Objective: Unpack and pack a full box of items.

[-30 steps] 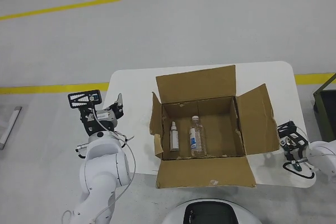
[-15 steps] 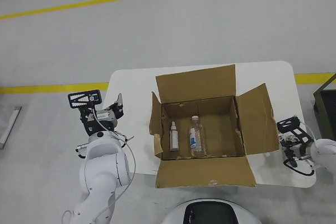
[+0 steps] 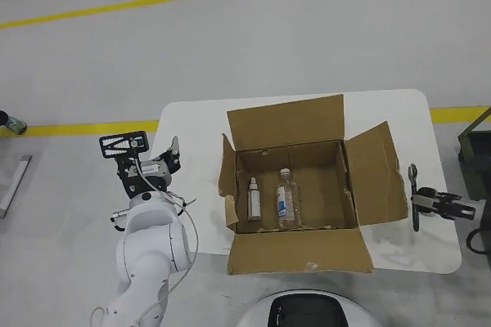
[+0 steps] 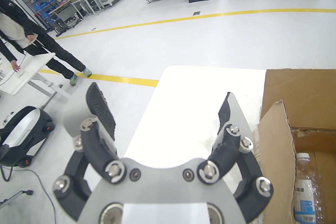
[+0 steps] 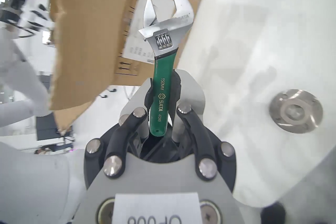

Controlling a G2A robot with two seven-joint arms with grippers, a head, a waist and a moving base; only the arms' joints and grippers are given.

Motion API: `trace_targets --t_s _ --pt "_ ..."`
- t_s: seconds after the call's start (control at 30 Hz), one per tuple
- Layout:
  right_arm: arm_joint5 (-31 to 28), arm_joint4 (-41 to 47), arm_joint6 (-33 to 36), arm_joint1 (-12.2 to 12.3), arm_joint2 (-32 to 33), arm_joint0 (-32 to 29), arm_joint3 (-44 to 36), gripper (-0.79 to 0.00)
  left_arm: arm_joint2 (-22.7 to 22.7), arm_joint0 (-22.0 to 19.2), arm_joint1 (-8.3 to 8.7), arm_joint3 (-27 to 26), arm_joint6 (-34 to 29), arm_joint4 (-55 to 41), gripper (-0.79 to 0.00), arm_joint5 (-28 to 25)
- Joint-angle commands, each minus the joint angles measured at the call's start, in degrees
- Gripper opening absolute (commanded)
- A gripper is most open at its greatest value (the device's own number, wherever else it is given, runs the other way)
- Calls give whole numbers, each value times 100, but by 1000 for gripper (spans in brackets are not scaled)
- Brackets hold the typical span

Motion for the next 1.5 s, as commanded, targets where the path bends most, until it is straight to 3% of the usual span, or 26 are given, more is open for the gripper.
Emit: trace_targets --t_s 0.0,0.37,0.6,0.77,1.0,1.27,1.47 --pt "-56 626 94 9 79 -6 170 -785 0 0 0 0 0 0 0 0" --pt "-275 2773 463 34 358 52 690 -785 0 0 0 0 0 0 0 0" --pt "-203 3241 711 76 386 213 119 -785 0 0 0 0 0 0 0 0" --pt "247 2678 715 145 93 529 -536 -785 0 0 0 0 0 0 0 0" --pt "820 1758 399 188 -905 1102 -1365 -785 0 0 0 0 0 0 0 0" --pt "1178 822 150 170 -2223 1863 -1011 -785 0 0 0 0 0 0 0 0" --pt "1162 816 158 168 -2266 1887 -991 -785 0 0 0 0 0 0 0 0"
